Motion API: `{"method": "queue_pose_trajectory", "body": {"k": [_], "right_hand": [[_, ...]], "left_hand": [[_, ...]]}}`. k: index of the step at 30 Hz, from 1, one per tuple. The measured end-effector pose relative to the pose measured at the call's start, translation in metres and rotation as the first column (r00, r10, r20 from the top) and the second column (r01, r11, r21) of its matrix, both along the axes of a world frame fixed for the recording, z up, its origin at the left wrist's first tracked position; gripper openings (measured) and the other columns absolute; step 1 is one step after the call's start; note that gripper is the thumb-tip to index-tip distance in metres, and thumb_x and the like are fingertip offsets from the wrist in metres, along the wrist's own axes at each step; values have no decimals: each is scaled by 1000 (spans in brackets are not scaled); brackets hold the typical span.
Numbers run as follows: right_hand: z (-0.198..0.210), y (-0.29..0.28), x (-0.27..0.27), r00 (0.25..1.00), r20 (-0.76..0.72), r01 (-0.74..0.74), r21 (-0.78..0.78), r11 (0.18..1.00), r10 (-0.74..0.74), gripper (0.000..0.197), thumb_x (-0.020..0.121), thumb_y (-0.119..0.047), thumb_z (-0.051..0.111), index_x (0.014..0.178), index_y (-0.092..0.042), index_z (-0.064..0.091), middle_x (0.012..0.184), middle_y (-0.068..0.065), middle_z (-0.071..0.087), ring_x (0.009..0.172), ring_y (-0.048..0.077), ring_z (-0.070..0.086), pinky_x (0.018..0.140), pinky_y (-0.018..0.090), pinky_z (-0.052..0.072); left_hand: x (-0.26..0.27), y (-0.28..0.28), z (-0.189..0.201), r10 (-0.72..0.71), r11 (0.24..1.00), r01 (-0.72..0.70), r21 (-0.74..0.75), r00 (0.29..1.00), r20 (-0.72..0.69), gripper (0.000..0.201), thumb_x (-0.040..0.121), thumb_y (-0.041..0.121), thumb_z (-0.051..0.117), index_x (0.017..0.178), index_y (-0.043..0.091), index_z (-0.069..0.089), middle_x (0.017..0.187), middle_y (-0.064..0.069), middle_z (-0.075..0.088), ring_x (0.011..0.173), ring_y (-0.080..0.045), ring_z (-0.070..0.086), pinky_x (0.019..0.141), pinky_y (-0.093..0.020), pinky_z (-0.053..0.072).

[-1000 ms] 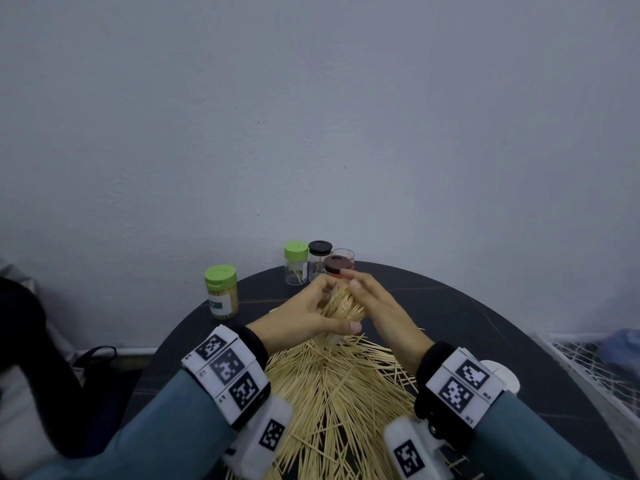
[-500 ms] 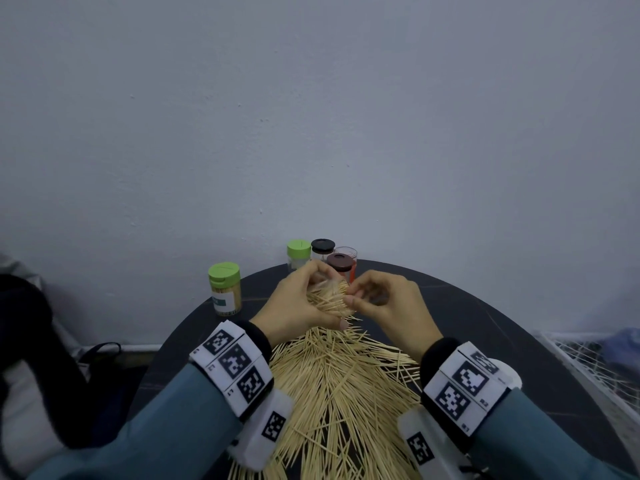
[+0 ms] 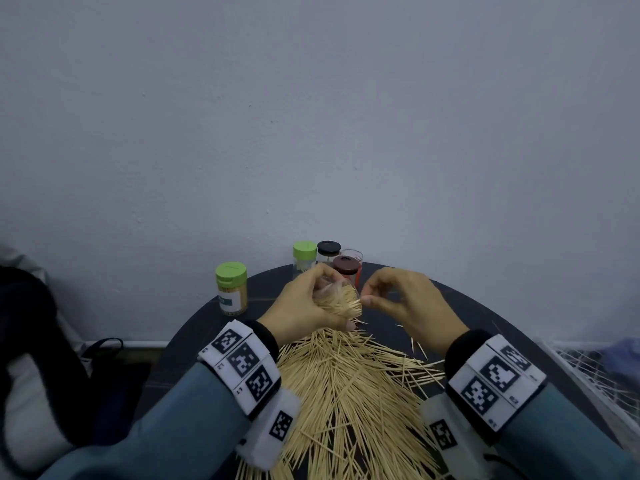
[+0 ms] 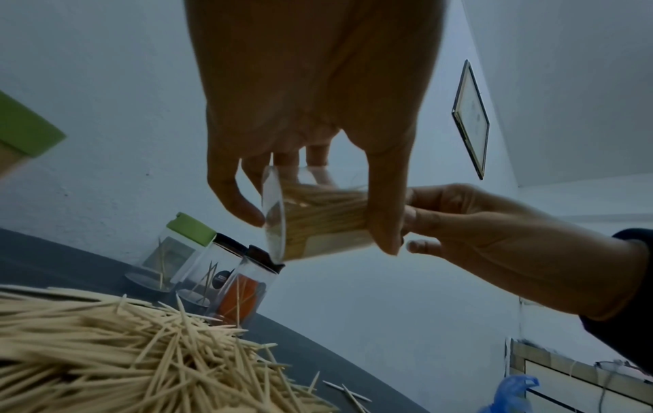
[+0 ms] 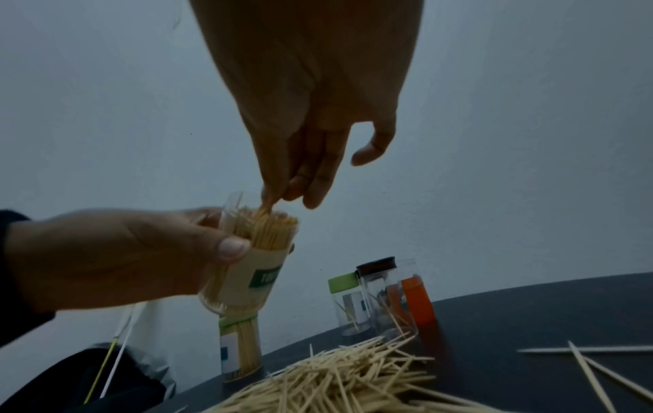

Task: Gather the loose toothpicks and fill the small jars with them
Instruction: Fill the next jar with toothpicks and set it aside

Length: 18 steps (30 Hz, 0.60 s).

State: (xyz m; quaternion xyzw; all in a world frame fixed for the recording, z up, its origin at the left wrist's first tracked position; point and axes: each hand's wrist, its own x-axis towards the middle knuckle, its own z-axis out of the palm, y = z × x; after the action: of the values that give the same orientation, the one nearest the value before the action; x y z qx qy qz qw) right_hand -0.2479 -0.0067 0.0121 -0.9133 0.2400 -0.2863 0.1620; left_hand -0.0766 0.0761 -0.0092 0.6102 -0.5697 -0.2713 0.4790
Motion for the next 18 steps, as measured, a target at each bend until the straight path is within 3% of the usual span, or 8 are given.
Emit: {"method": "queue_pose_trajectory", "body": {"k": [3, 6, 8, 11, 14, 16, 18], "right_hand": [[2, -4, 5, 996, -34, 83, -56, 995, -85, 21, 81, -34, 68, 70, -40, 51, 76, -13, 63, 77, 6, 59, 87, 40, 44], [1, -5, 13, 999, -49, 21, -15, 1000, -22, 14, 79, -35, 69, 72, -39, 58, 74, -14, 64, 75, 4, 60, 88, 43, 44], [3, -5, 21, 999, -41, -28, 21, 999, 29, 5, 79, -33, 71, 76, -32, 67, 73, -14, 64, 73, 4, 60, 84, 35, 46], [11, -4, 30, 995, 67, -83, 136, 987, 74, 5, 82, -20, 69, 82, -16, 72, 72, -5, 68, 65, 3, 61, 66, 14, 48], [13, -10, 42, 987, 154, -75, 232, 970, 40, 11, 90, -14, 60, 90, -6, 68, 74, 7, 70, 68, 20, 65, 66, 22, 53], [8, -20, 53, 1000, -9, -9, 232, 973, 12, 12, 91, -14, 59, 97, -6, 65, 85, 6, 69, 77, 19, 64, 69, 17, 48], [-2, -30, 68, 929, -369, 54, 160, 986, 9, 25, 89, -20, 61, 112, -9, 59, 108, 5, 64, 99, 16, 60, 78, 15, 42]], "left_hand": [[1, 0, 0, -4, 1000, 4, 3, 1000, -4, 60, 53, 20, 91, 100, 26, 55, 102, -6, 65, 92, -22, 65, 84, -42, 54], [4, -2, 0, 23, 1000, -23, 2, 999, -27, 61, 49, 24, 91, 99, 28, 56, 103, -7, 65, 94, -24, 64, 84, -43, 54], [10, -3, 0, 63, 998, -62, 6, 997, -42, 61, 52, 18, 92, 100, 27, 56, 105, -7, 64, 94, -23, 64, 82, -40, 54], [22, -2, 2, 102, 995, -102, 12, 991, -89, 61, 55, 11, 90, 104, 21, 56, 106, -6, 64, 91, -20, 66, 80, -34, 55], [35, 0, 4, 142, 990, -142, 7, 985, -100, 58, 54, 12, 90, 99, 24, 56, 108, -6, 65, 99, -23, 64, 89, -39, 53], [44, 3, 5, 176, 984, -176, 8, 980, -89, 56, 55, 12, 90, 97, 25, 55, 108, -6, 66, 101, -22, 63, 91, -40, 52], [53, 7, 6, 202, 979, -203, 2, 976, -82, 55, 56, 10, 89, 96, 26, 54, 107, -5, 65, 100, -20, 63, 88, -35, 52]]}}
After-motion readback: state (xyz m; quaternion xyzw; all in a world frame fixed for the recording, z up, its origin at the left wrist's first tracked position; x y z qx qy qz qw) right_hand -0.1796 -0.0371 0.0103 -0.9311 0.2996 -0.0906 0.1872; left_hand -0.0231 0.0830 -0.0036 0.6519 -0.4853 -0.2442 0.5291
